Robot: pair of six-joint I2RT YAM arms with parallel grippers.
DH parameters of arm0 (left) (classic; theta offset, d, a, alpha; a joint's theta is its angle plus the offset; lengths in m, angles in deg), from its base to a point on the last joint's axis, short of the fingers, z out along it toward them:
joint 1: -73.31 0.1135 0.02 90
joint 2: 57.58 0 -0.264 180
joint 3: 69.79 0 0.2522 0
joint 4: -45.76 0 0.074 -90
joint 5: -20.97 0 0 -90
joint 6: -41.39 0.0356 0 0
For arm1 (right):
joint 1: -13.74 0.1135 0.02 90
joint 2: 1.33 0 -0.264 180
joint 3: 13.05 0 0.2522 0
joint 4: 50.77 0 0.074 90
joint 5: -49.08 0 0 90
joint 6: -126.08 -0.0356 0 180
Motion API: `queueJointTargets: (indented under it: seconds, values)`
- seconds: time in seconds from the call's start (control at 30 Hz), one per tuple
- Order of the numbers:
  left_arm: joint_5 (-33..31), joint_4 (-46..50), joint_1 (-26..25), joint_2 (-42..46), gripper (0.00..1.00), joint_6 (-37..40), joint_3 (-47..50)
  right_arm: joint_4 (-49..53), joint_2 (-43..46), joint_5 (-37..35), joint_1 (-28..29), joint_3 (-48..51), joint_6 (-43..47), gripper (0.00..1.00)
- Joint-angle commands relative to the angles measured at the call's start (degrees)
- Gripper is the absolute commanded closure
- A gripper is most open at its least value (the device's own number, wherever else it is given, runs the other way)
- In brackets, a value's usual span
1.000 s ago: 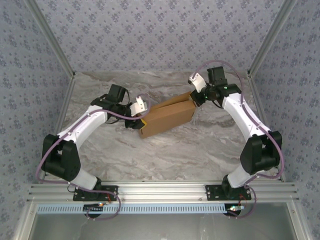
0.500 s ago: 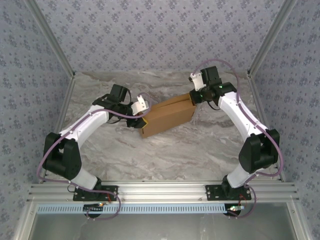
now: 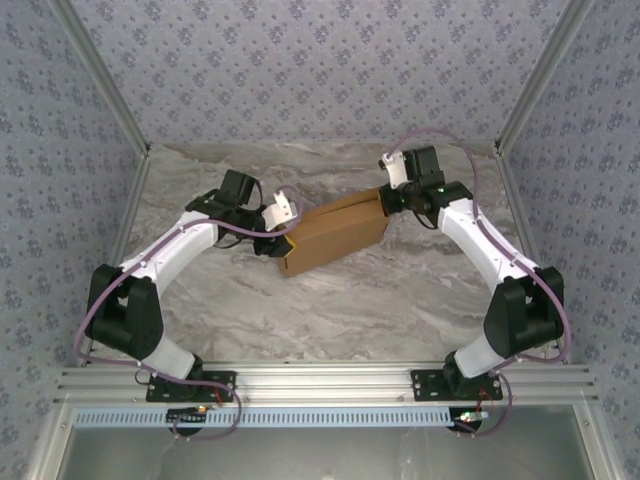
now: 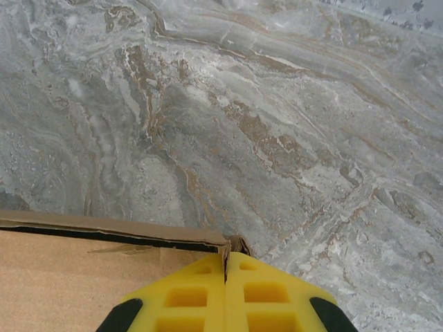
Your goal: Fold the paper box
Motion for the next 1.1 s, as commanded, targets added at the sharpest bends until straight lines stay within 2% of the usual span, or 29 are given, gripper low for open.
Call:
queueJointTargets:
  seconds: [0.0, 0.17, 0.33, 0.6, 0.77, 0.97, 1.07]
  values:
    - [-1.4, -2.7, 1.3, -0.2, 0.62, -2.1, 0.1, 1.1, 1.5, -3.5, -0.9, 3.1, 1.4, 0.98]
    - [-1.2, -3.2, 1.3, -0.2, 0.6, -2.7, 0.2, -2.8, 3.3, -2.5, -1.1, 7.7, 1.8, 0.99]
    - [-1.1, -3.6, 1.3, 0.1, 0.53, -2.9, 0.4, -5.9, 4.5, -2.4, -1.0, 10.9, 2.9, 0.99]
    - [-0.3, -6.7, 1.3, 2.5, 0.33, -6.4, 0.7, -7.5, 5.8, -2.2, -0.6, 12.4, 2.0, 0.99]
    - [-0.7, -7.5, 1.3, 3.6, 0.24, -9.0, 0.8, -7.2, 6.0, -2.8, -0.2, 12.4, 0.8, 1.0]
    - [-1.6, -8.3, 1.3, 4.6, 0.2, -13.5, 0.6, -7.7, 6.5, -4.2, 0.6, 13.2, -0.7, 1.0]
    - [-3.8, -10.1, 1.3, 6.4, 0.2, -19.3, 1.4, -7.8, 6.5, -4.6, 1.1, 13.1, -1.2, 1.0]
